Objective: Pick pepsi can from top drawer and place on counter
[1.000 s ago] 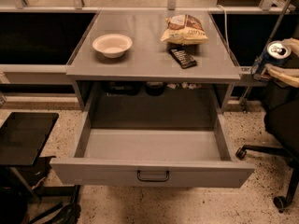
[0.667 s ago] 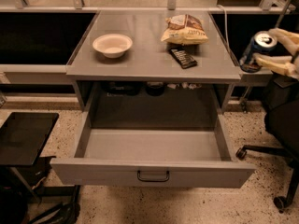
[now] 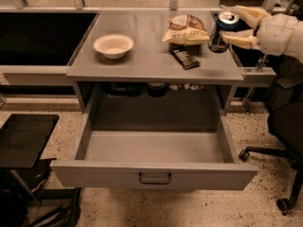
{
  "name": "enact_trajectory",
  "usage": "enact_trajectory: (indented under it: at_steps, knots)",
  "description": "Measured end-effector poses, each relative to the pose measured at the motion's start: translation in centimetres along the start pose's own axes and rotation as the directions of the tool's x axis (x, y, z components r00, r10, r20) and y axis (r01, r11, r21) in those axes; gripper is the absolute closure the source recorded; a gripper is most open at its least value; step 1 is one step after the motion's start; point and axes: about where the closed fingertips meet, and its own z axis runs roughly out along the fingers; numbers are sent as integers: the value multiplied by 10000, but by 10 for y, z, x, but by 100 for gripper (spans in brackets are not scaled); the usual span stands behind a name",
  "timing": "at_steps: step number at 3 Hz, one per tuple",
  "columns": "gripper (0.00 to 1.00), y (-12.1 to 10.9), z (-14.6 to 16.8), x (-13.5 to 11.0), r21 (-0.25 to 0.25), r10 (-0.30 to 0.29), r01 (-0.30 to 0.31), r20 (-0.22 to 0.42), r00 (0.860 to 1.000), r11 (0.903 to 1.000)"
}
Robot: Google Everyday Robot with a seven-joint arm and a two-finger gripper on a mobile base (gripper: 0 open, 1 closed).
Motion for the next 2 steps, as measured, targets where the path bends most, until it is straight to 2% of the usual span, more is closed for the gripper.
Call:
enact_trajectory:
  at_steps: [1,2]
  knots:
    - [100,15,22,15,-745,474,-485,-161,9987,9960]
    - [100,36,26,40,-1195,1241,-1292,-489,9911,9844]
